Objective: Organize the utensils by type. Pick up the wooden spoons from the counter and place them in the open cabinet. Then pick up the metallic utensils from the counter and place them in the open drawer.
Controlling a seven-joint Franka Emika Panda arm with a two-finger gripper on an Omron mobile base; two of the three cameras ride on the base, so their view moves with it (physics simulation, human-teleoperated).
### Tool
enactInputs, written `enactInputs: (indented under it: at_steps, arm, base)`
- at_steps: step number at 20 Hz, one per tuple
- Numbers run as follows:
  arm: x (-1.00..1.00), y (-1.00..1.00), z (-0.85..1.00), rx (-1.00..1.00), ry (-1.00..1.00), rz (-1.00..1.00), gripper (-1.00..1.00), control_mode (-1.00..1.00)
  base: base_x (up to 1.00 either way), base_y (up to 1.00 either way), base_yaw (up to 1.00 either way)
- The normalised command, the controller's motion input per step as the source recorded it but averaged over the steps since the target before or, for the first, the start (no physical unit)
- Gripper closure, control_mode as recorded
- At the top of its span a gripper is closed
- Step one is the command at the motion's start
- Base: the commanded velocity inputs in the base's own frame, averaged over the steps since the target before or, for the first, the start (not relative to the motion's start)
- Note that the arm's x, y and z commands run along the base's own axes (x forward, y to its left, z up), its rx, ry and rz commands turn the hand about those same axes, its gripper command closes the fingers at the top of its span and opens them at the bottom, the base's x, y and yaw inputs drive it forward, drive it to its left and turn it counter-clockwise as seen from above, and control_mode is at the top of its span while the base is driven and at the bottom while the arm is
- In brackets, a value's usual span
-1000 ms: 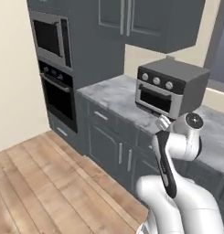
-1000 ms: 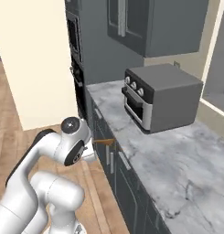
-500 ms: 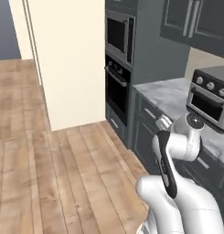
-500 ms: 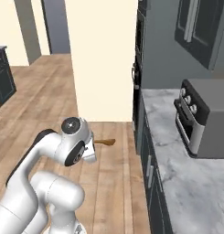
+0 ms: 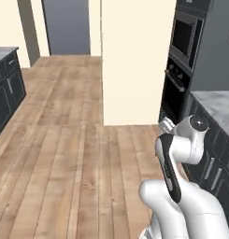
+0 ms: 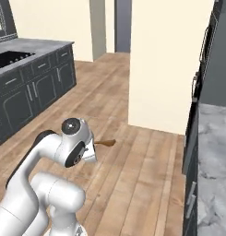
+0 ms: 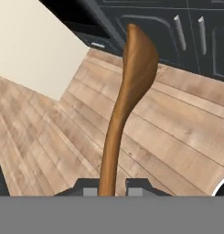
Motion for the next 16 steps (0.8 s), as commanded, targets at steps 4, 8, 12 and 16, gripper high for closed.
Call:
enactInputs:
  at_steps: [4, 8, 12, 16]
  arm:
    - [0.0, 0.0, 0.0, 0.0, 0.0, 0.0, 1.0, 1.0]
    - [0.0, 0.0, 0.0, 0.0, 0.0, 0.0, 1.0, 1.0]
    - [0.0, 0.0, 0.0, 0.0, 0.0, 0.0, 1.0, 1.0]
    - [0.0, 0.0, 0.0, 0.0, 0.0, 0.0, 1.0, 1.0]
  base:
    - [0.52, 0.37, 0.52]
    - [0.56, 0.25, 0.51]
    - [0.67, 0.14, 0.47]
    - [0.7, 0.11, 0.45]
